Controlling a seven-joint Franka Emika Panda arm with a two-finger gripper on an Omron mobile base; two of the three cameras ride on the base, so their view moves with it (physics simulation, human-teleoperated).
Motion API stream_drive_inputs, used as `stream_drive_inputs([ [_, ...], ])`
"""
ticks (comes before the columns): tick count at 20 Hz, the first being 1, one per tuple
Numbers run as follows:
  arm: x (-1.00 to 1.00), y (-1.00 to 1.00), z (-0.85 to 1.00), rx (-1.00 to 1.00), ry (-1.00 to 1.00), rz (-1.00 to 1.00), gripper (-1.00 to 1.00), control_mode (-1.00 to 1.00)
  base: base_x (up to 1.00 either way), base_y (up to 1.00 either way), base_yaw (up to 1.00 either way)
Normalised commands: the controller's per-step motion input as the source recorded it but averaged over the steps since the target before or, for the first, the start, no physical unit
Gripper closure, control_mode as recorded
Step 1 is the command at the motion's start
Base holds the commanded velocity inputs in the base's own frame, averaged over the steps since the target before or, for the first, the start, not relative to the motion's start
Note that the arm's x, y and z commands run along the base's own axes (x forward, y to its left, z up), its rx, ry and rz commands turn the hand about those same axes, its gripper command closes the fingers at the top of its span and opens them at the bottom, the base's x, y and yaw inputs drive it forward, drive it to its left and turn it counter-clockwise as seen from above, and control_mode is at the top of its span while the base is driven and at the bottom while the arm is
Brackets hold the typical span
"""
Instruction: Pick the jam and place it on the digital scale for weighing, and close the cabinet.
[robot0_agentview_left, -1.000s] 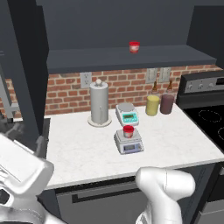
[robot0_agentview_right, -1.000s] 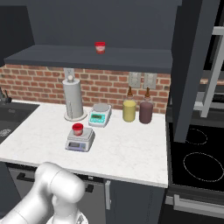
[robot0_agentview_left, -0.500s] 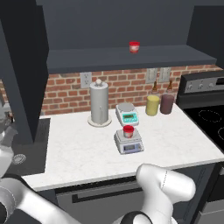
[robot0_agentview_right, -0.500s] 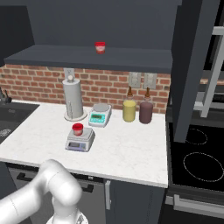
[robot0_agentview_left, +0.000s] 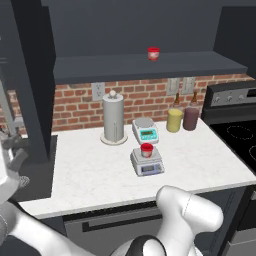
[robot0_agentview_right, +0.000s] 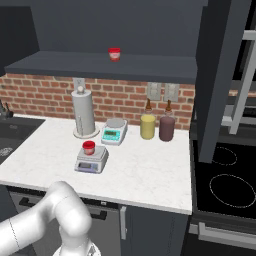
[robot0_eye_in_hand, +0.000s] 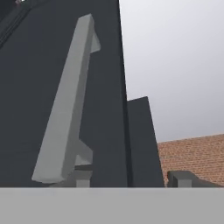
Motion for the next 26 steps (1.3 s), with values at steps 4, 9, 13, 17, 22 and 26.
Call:
stream_drive_inputs([
  [4, 0.44, -0.62, 0.0, 0.13, -0.02, 0.0, -1.0, -1.0, 0.0, 0.0, 0.0],
  [9, 0.75, -0.43, 0.04, 0.13, 0.0, 0.0, -1.0, -1.0, 0.0, 0.0, 0.0],
  [13, 0.84, -0.18, 0.02, 0.09, 0.0, 0.0, -1.0, -1.0, 0.0, 0.0, 0.0],
  [17, 0.72, -0.15, 0.0, 0.04, 0.02, 0.0, -1.0, -1.0, 0.0, 0.0, 0.0],
  [22, 0.85, -0.22, 0.0, 0.04, 0.05, 0.0, -1.0, -1.0, 0.0, 0.0, 0.0],
  [26, 0.97, -0.31, 0.0, 0.06, 0.06, 0.01, -1.0, -1.0, 0.0, 0.0, 0.0],
])
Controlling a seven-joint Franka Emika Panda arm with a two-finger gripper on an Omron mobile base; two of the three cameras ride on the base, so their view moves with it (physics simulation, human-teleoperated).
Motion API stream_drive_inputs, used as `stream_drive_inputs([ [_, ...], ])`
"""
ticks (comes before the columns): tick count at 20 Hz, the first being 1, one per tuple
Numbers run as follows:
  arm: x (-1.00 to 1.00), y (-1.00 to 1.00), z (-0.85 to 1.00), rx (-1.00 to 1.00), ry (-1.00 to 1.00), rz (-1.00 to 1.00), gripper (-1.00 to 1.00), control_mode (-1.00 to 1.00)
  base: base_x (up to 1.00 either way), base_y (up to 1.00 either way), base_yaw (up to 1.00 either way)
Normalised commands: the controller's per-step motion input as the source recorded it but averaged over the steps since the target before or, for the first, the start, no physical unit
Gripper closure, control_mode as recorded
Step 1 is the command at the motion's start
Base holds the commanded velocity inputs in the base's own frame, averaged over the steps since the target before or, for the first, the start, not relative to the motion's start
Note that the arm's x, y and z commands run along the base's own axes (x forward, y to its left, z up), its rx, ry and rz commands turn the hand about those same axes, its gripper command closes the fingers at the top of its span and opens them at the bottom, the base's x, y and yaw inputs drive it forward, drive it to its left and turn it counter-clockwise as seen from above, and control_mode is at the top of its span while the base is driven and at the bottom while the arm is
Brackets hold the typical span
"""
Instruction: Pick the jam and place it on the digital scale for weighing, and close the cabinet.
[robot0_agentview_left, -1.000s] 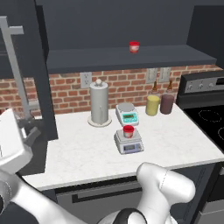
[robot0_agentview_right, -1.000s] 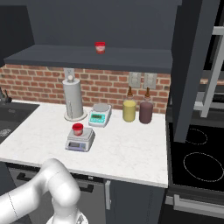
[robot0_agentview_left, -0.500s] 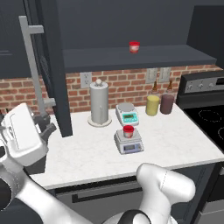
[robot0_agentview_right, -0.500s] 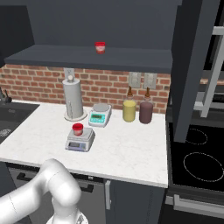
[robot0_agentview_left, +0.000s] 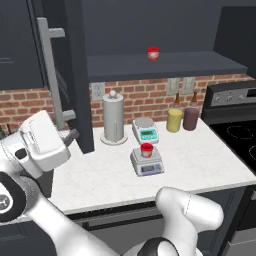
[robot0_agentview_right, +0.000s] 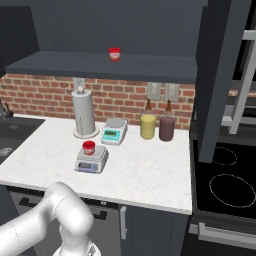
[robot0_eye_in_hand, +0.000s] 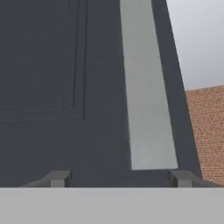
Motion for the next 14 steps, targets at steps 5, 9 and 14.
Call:
stream_drive_inputs([
  [5, 0.99, -0.35, 0.0, 0.06, 0.07, 0.04, -1.0, -1.0, 0.0, 0.0, 0.0],
  [9, 0.99, -0.38, 0.0, 0.06, 0.08, 0.05, -1.0, -1.0, 0.0, 0.0, 0.0],
  [14, 0.81, -0.44, 0.0, 0.07, 0.07, 0.08, -1.0, -1.0, 0.0, 0.0, 0.0],
])
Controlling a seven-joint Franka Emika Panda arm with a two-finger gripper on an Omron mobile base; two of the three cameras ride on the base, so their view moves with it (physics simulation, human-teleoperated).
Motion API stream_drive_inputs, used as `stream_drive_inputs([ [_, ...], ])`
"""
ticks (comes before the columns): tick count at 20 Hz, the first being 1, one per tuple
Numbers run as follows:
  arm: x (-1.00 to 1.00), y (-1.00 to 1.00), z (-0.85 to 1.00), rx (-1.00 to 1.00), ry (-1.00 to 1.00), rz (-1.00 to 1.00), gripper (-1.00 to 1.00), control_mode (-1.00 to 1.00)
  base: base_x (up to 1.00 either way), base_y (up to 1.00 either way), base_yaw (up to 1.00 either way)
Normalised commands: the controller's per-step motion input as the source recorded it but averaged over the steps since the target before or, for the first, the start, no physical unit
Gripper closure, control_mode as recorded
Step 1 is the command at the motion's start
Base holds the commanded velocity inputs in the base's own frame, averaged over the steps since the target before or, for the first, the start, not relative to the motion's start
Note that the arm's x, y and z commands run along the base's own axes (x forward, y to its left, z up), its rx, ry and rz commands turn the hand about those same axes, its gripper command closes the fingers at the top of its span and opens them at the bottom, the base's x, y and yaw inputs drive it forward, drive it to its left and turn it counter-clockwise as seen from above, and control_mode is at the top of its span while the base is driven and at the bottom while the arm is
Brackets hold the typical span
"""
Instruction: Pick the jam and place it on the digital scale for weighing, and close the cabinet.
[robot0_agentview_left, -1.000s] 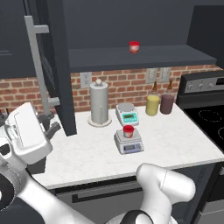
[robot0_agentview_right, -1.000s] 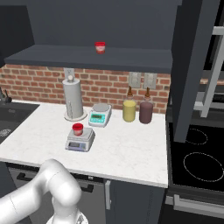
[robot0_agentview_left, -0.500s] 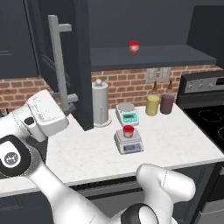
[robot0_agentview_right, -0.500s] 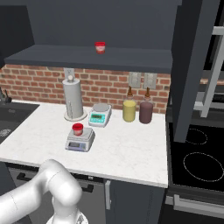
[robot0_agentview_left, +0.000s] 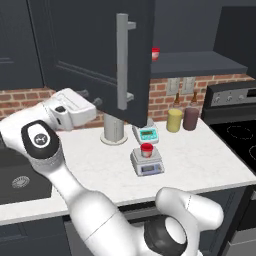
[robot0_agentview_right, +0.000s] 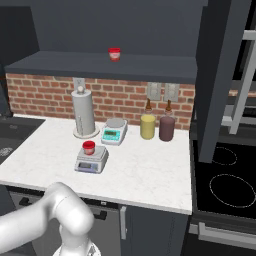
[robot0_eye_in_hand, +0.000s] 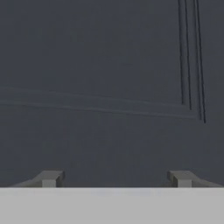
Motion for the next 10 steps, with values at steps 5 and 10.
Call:
stream_drive_inputs([
  [5, 0.59, -0.51, 0.0, 0.09, 0.05, 0.11, -1.0, -1.0, 0.0, 0.0, 0.0],
  [10, 0.56, -0.55, 0.0, 0.07, 0.02, 0.15, -1.0, -1.0, 0.0, 0.0, 0.0],
])
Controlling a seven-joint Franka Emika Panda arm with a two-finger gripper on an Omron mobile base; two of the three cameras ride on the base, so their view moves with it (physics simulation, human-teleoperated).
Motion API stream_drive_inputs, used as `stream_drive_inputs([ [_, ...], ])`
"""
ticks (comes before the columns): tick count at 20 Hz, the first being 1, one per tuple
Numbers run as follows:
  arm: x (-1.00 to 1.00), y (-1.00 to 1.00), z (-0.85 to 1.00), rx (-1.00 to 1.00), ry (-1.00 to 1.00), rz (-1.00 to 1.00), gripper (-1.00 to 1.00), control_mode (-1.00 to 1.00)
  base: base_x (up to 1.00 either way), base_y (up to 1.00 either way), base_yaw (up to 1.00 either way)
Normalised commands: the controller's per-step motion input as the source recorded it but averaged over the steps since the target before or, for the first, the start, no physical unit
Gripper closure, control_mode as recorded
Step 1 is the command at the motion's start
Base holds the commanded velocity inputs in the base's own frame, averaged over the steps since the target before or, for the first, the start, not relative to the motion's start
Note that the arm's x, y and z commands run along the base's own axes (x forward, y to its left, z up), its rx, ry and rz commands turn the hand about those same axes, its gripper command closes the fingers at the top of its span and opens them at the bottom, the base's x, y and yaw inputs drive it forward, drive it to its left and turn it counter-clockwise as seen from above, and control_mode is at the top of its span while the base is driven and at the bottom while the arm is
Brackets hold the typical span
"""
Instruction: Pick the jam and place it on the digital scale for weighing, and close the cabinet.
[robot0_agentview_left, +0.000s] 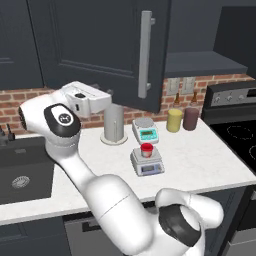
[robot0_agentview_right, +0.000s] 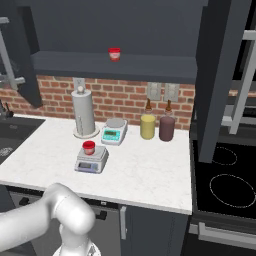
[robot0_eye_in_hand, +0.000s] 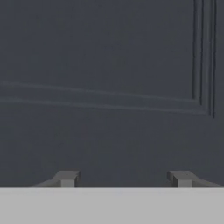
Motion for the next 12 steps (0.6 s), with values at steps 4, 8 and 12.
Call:
stream_drive_inputs([
  [4, 0.58, -0.71, 0.0, 0.05, 0.0, 0.25, -1.0, -1.0, 0.0, 0.0, 0.0],
  [8, 0.68, -0.77, 0.0, 0.06, 0.0, 0.28, -1.0, -1.0, 0.0, 0.0, 0.0],
  [12, 0.78, -0.67, 0.0, 0.06, 0.02, 0.25, -1.0, -1.0, 0.0, 0.0, 0.0],
])
